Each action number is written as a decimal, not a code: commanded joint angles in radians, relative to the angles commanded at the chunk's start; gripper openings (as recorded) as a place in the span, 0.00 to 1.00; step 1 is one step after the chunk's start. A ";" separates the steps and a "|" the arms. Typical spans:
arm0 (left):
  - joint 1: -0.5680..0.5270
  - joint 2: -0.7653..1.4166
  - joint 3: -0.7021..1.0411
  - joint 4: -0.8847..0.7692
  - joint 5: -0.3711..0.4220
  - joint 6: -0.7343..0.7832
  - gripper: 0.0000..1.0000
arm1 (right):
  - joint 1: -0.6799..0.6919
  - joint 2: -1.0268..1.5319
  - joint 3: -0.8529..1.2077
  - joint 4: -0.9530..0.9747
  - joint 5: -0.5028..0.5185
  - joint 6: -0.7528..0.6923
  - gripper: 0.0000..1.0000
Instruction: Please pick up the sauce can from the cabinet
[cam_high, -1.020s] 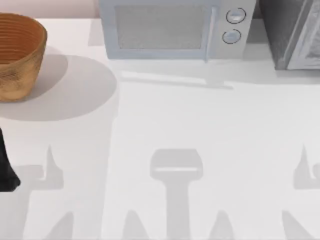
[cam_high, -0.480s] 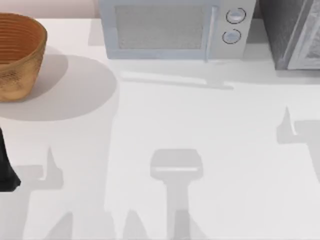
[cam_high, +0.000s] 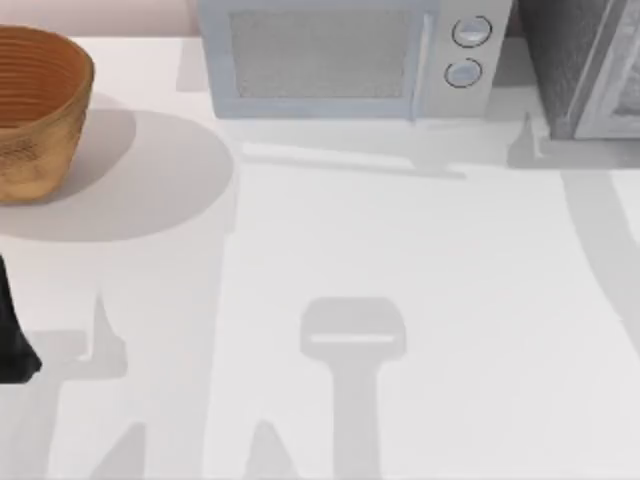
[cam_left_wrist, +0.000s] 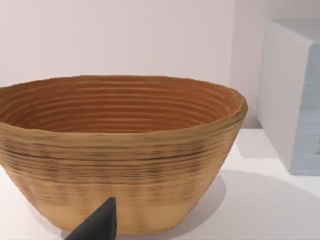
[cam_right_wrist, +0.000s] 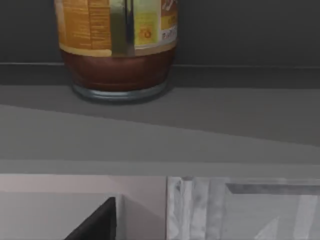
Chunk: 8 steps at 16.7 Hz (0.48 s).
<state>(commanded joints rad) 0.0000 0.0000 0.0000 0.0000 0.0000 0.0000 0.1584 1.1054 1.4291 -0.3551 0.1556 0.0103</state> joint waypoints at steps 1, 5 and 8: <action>0.000 0.000 0.000 0.000 0.000 0.000 1.00 | 0.006 0.054 0.074 -0.015 0.009 0.001 1.00; 0.000 0.000 0.000 0.000 0.000 0.000 1.00 | 0.023 0.196 0.273 -0.055 0.035 0.005 1.00; 0.000 0.000 0.000 0.000 0.000 0.000 1.00 | 0.026 0.222 0.313 -0.062 0.041 0.005 1.00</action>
<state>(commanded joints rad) 0.0000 0.0000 0.0000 0.0000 0.0000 0.0000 0.1846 1.3272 1.7418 -0.4175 0.1967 0.0157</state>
